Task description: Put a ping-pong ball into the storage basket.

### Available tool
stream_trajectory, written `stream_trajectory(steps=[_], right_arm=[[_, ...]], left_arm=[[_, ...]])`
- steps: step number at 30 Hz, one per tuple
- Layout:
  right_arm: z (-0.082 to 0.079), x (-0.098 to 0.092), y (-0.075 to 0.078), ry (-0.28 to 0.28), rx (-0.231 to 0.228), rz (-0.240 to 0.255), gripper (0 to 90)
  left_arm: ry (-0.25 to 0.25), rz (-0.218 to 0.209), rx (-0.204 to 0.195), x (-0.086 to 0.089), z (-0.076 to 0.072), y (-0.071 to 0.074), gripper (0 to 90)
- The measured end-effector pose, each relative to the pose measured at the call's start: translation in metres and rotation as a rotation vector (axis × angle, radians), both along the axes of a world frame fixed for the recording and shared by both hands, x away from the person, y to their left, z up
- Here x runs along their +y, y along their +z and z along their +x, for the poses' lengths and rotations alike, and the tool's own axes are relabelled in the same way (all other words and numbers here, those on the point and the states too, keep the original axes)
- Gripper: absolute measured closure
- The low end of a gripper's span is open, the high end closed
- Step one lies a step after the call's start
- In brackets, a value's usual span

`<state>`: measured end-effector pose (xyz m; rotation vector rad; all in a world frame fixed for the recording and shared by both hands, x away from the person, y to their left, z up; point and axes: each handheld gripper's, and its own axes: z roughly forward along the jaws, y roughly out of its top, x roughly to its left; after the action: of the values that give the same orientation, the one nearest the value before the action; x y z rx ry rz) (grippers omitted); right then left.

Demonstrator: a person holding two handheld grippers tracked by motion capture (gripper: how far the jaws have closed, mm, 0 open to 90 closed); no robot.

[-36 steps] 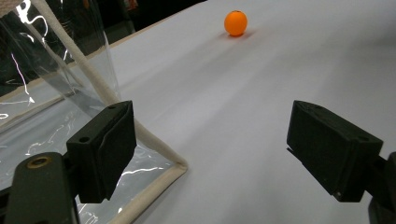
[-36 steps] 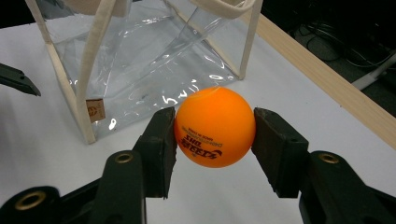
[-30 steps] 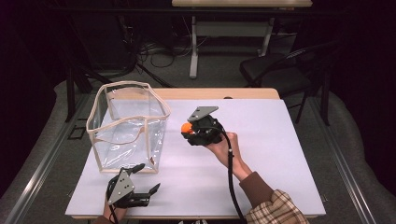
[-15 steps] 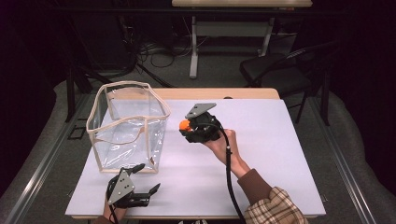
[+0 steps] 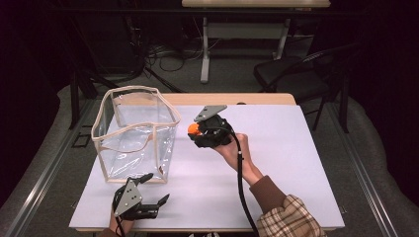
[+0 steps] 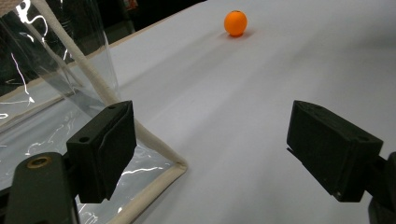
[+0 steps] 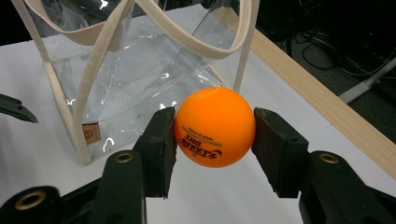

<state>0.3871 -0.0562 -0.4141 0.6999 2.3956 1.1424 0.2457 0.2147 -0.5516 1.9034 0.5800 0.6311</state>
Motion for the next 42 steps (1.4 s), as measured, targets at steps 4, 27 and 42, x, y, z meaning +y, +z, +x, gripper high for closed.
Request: stream_trajectory(steps=[4, 27, 42], right_arm=[[0.001, 0.001, 0.003, 0.000, 0.000, 0.004, 50.6], [0.004, 0.010, 0.024, 0.011, -0.030, 0.012, 50.6], [0.008, 0.022, 0.039, 0.024, -0.050, 0.006, 50.6]], left_arm=[[-0.001, 0.002, 0.000, 0.000, 0.000, 0.000, 15.9], [-0.001, 0.000, 0.000, 0.000, 0.000, 0.000, 15.9], [-0.001, -0.004, 0.002, 0.000, 0.000, 0.000, 15.9]])
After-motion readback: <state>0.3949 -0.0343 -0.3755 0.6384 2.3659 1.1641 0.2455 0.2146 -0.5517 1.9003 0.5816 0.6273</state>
